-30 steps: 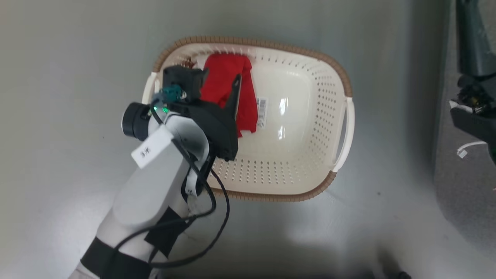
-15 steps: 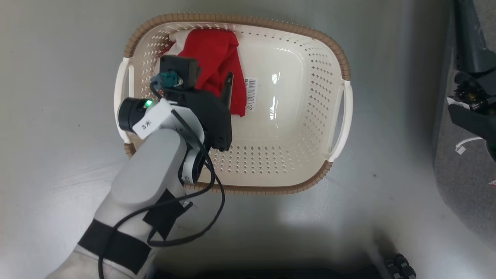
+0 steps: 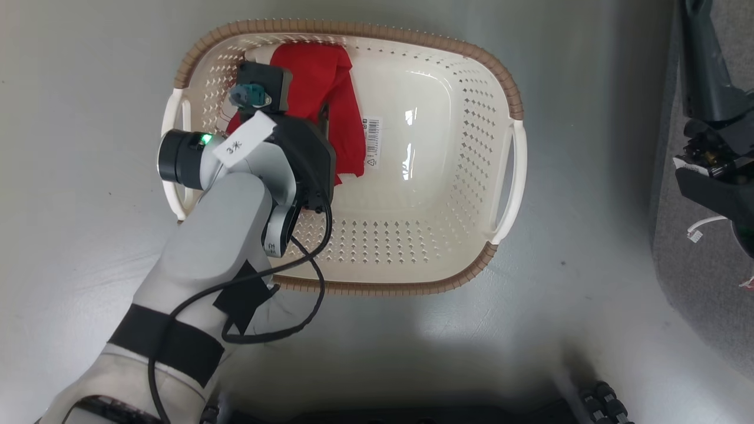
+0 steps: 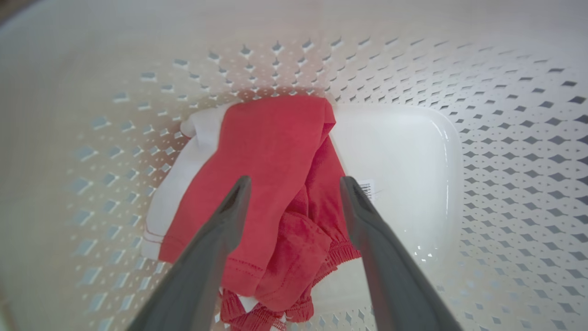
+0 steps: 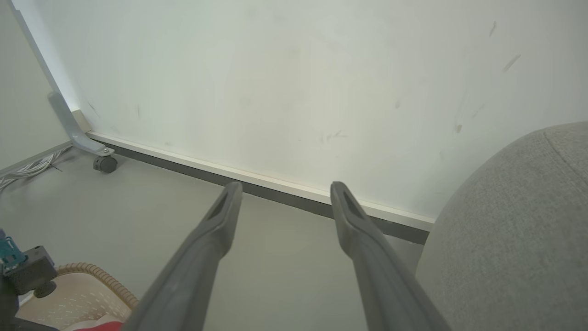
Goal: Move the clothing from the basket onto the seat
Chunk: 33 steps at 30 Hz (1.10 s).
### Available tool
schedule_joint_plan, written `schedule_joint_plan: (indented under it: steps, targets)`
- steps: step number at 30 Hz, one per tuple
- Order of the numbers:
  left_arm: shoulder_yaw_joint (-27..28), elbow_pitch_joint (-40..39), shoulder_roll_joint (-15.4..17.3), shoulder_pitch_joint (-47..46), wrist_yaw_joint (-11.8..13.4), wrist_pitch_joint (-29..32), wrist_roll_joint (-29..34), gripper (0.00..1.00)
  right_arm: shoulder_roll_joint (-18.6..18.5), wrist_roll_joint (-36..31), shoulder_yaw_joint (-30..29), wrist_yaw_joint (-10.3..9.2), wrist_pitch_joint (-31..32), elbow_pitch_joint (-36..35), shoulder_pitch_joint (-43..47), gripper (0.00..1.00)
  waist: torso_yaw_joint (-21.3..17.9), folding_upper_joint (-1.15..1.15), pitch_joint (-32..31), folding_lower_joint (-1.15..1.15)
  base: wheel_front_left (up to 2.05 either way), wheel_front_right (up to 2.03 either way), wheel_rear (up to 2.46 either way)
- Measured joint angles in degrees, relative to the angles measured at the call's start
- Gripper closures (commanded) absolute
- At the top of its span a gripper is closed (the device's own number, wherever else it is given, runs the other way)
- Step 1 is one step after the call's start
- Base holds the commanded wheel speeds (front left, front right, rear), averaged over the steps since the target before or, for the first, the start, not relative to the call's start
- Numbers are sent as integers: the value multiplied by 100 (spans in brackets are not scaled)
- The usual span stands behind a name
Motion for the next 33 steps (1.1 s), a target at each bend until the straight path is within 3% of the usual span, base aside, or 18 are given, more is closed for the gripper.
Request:
schedule_joint_plan:
  steps: [33]
  targets:
    - [-358, 1386, 0, -539, 0, 376, 356, 0, 57, 103, 38, 56, -136, -33, 35, 0, -304, 0, 249, 0, 0, 0, 0]
